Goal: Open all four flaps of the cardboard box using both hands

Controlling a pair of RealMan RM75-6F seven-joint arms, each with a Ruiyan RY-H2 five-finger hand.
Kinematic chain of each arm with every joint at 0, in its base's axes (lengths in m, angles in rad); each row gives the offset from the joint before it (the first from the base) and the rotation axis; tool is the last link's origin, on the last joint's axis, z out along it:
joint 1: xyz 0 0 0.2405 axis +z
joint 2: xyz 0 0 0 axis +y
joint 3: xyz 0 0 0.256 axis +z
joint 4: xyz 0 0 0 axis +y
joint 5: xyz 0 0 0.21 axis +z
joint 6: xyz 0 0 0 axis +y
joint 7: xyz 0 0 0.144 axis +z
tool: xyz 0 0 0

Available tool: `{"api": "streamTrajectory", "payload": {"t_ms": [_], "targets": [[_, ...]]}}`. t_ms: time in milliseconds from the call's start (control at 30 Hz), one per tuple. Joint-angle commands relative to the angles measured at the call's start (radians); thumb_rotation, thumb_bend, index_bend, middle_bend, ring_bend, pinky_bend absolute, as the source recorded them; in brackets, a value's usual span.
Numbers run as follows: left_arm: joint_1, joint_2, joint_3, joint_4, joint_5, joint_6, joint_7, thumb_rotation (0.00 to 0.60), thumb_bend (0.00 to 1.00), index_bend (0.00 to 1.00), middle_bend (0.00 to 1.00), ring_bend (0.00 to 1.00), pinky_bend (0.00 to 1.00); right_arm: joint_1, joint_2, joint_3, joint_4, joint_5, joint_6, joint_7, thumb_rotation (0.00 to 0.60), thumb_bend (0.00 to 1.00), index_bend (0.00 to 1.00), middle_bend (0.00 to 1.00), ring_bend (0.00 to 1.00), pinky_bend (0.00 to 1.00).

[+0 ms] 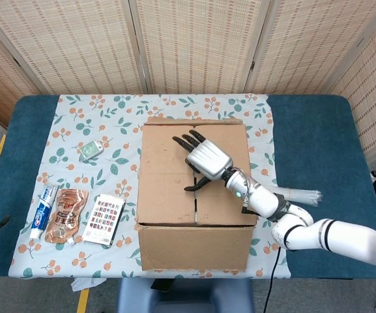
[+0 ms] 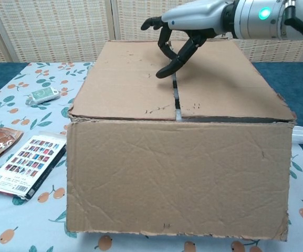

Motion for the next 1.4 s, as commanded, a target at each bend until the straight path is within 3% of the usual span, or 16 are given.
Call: {"api": "streamTrajectory", "payload": {"t_ms": [33,767,1400], "targets": [[0.001,0.000,-0.001,0.000,0.000,0.003,-0.005,0.600,0.30,0.10,0.03,0.00,0.00,0.008,-0.017,-0.001,0.017,-0.003,-0.008,0.002,0.253,0.11,0.68,0.02,0.00,0.00],[0.006,0.005,-0.001,0.006,0.004,0.006,-0.029,0.600,0.30,0.10,0.03,0.00,0.00,0.034,-0.084,-0.004,0.128,-0.045,-0.057,0.075,0.250,0.11,0.68,0.02,0.00,0.00],[0.002,0.002,0.002,0.012,0.008,-0.002,-0.032,0.600,0.30,0.09,0.03,0.00,0.00,-0.014,-0.016,-0.028,0.059,-0.062,-0.020,0.070,0.250,0.11,0.70,0.03,0.00,0.00]]}}
